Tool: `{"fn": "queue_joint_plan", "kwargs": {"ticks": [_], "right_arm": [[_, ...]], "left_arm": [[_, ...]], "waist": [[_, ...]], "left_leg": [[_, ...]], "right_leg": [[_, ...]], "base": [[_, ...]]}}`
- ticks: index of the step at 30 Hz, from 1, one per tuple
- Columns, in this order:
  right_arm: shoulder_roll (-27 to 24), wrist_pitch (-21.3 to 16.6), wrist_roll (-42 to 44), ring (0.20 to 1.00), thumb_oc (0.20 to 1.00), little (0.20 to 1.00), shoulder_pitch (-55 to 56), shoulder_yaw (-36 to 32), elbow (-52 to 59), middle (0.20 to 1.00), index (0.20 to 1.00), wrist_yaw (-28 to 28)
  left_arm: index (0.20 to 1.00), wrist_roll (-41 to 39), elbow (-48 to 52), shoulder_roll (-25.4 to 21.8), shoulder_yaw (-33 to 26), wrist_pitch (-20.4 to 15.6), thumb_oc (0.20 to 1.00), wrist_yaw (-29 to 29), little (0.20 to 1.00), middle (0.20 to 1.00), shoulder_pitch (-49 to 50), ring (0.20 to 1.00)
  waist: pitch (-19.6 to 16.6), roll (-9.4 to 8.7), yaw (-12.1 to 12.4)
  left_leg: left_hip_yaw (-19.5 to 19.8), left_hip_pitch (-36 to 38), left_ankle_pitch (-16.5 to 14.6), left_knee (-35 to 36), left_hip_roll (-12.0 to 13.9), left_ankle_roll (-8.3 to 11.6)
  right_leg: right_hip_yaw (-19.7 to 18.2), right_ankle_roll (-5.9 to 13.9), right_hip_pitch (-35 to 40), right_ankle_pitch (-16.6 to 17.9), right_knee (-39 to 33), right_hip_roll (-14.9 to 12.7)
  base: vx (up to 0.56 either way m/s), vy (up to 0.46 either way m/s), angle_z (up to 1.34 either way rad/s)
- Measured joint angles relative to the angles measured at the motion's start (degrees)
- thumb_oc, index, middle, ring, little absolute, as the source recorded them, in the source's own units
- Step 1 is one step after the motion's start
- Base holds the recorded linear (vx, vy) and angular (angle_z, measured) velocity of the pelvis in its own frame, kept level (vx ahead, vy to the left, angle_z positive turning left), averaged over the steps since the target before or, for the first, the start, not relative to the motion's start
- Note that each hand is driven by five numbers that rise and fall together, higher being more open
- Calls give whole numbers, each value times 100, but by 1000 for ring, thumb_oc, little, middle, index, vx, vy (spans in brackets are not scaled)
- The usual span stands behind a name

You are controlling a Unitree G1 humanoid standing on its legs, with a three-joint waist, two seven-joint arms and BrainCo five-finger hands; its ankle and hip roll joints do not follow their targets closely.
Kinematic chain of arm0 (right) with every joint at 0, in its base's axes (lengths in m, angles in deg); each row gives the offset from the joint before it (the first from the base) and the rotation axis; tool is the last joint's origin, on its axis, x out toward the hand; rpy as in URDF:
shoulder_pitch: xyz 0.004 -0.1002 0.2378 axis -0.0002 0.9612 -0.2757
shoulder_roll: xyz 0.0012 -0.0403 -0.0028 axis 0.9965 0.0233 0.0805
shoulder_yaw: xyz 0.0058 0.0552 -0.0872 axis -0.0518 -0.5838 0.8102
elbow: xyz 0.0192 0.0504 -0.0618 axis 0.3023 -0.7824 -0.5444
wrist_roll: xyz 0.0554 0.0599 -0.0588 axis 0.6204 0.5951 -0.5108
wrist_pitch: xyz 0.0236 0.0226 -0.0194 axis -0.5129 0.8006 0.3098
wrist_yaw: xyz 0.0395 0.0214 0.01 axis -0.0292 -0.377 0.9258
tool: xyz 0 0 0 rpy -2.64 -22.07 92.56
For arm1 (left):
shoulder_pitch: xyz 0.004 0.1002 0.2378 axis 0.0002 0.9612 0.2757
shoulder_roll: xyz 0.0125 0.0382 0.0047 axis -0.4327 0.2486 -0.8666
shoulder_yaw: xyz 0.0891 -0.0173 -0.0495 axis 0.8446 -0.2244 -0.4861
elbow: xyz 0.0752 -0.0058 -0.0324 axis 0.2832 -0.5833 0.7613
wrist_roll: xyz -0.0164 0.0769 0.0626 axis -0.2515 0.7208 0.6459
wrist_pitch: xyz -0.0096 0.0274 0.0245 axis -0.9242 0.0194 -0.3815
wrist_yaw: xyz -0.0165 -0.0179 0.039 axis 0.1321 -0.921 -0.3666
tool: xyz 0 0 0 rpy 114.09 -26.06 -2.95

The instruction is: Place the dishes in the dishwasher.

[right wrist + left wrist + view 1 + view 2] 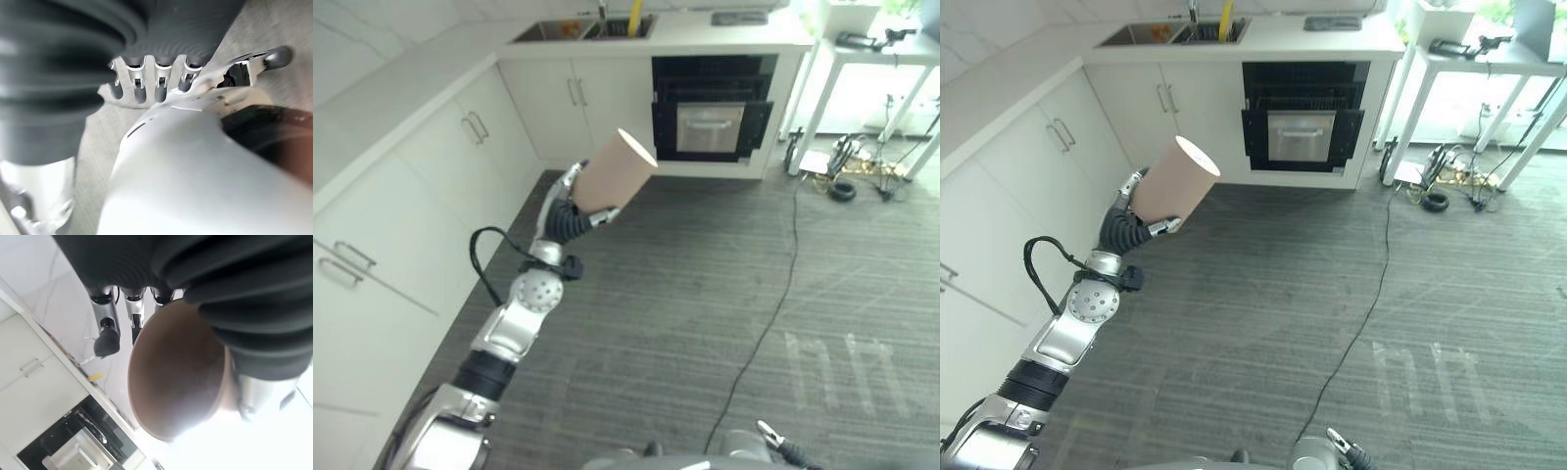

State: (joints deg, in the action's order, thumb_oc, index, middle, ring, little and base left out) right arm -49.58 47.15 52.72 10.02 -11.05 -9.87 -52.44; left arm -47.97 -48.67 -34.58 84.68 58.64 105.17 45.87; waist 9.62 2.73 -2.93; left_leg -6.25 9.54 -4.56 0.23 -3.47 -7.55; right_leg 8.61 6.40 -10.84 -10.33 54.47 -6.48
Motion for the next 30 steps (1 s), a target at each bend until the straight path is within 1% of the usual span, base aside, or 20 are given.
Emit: {"fn": "queue_joint_plan", "kwargs": {"ticks": [1,3,6,7,9,10,12,13,15,16,18,19,20,21,22,23,25,26,28,30], "right_arm": [[39,-3,52,1000,1000,1000,-8,-57,60,1000,1000,-7],[28,31,57,1000,1000,1000,-5,-102,220,1000,1000,-13],[34,52,166,1000,1000,1000,86,-105,139,1000,1000,-2],[56,51,166,1000,1000,1000,136,-151,-92,1000,1000,8],[77,54,165,1000,1000,1000,259,-174,-264,1000,1000,11],[122,30,164,1000,1000,1000,172,-324,-355,1000,1000,27],[164,49,164,1000,1000,1000,6,-356,-519,1000,1000,33],[69,46,161,1000,1000,1000,-40,-315,-524,1000,1000,22],[-15,30,134,1000,1000,1000,-360,-160,-429,1000,1000,23],[-13,-11,75,1000,1000,1000,-432,-140,-411,1000,1000,68],[-109,-77,-82,1000,1000,1000,-481,-32,-411,1000,1000,161],[-70,-73,-81,1000,1000,1000,-469,-49,-483,1000,1000,162],[-62,-72,-80,1000,1000,1000,-462,-47,-498,1000,1000,164],[-63,-56,-94,1000,1000,1000,-518,-101,-621,1000,1000,201],[-297,-64,-137,1000,1000,1000,-510,-49,-493,1000,1000,289],[-323,-66,-190,1000,1000,1000,-201,113,-365,1000,1000,222],[-110,125,-197,1000,1000,1000,-263,104,-833,1000,1000,138],[-108,156,-207,1000,1000,1000,-334,84,-944,1000,1000,101],[-195,35,-217,1000,1000,1000,-102,84,-900,1000,1000,2],[-297,56,-157,1000,1000,1000,-14,69,-917,1000,1000,-89]], "left_arm": [[200,2,-11,-25,0,1,200,-24,200,200,1,200],[200,9,-33,-24,1,0,200,-110,200,200,0,200],[200,16,-45,-2,33,2,200,-205,200,200,4,200],[200,21,-32,-5,123,2,200,-303,200,200,30,200],[200,27,34,49,192,-5,200,-372,200,200,158,200],[200,38,37,93,213,-9,200,-372,200,200,253,200],[200,255,59,238,385,58,200,-474,200,200,492,200],[200,251,86,375,377,60,200,-487,200,200,621,200],[200,248,298,250,251,65,200,-490,200,200,678,200],[200,247,417,250,188,72,200,-493,200,200,664,200],[200,242,514,189,64,90,200,-554,200,200,638,200],[200,229,530,157,-31,72,200,-582,200,200,654,200],[200,226,527,151,-59,70,200,-585,200,200,676,200],[200,219,437,77,-129,53,200,-618,200,200,829,200],[200,220,331,217,-253,50,200,-623,200,200,841,200],[200,224,83,116,-201,-73,200,-601,200,200,782,200],[200,215,167,-47,-131,-226,200,-580,200,200,443,200],[200,209,-8,-76,-137,-195,200,-568,200,200,436,200],[200,185,-44,-46,-131,-143,200,-559,200,200,625,200],[200,195,73,83,-27,-141,200,-554,200,200,583,200]], "waist": [[19,-6,-33],[67,-138,-198],[82,-399,-347],[50,-452,-443],[-34,-235,-447],[-18,-30,-448],[-25,-68,-513],[-60,0,-498],[-177,6,-454],[-174,-100,-442],[-194,-394,-437],[-182,-558,-369],[-187,-590,-337],[-38,-599,19],[60,167,-91],[-319,-78,-239],[-456,-297,-136],[-343,-433,11],[-377,-472,141],[-408,-395,-40]], "left_leg": [[55,53,-63,55,56,88],[99,251,-151,169,-8,225],[207,519,-649,0,-261,464],[366,587,-1007,-247,-292,487],[429,949,-1456,-403,5,548],[317,1166,-1546,-457,326,800],[14,1308,-1145,-1155,526,1333],[-50,1305,-778,-1571,699,1260],[2,1040,656,-2572,994,1538],[113,571,1071,-3472,1016,1691],[82,-896,1072,-5265,816,1628],[-131,-1933,914,-6290,898,1381],[-207,-2138,851,-6416,879,1307],[-221,-2787,401,-5122,373,585],[-52,-2665,1198,-3387,891,263],[-291,-2162,1103,-2635,706,737],[352,-1659,965,471,604,933],[585,-1810,1079,578,598,984],[-216,-1747,1061,478,850,913],[-508,-1560,988,-331,422,613]], "right_leg": [[18,-54,-185,-183,-400,260],[362,-161,-627,-254,-1538,379],[17,-66,-1223,455,-3650,95],[-199,7,-1239,736,-4416,-120],[-205,-13,-1082,1006,-4907,-209],[199,-85,-1094,1522,-4467,-47],[282,-769,-969,1699,-3695,-36],[311,-914,-830,1298,-3416,174],[318,-1215,-423,744,-3376,590],[222,-1265,-220,718,-3546,642],[89,-1464,590,674,-4171,741],[10,-1509,1000,626,-4533,808],[-11,-1494,1069,639,-4614,824],[-304,71,1534,642,-4839,849],[-246,-532,894,208,-3184,1238],[-142,-796,1059,102,-3766,486],[-104,-994,1605,418,-5077,672],[-197,-933,1982,437,-5342,646],[-161,-822,2716,89,-5627,596],[-138,-298,2944,-360,-5258,270]], "base": [[256,-105,2],[290,-166,12],[424,-260,19],[499,-294,44],[585,-419,31],[587,-479,12],[422,-362,6],[537,-541,-39],[454,-474,-56],[221,-242,-43],[377,-320,-29],[432,-171,-13],[332,19,-90],[319,111,-143],[443,229,-191],[627,361,-123],[629,401,-32],[488,345,-36],[461,352,-45],[460,393,6]]}}
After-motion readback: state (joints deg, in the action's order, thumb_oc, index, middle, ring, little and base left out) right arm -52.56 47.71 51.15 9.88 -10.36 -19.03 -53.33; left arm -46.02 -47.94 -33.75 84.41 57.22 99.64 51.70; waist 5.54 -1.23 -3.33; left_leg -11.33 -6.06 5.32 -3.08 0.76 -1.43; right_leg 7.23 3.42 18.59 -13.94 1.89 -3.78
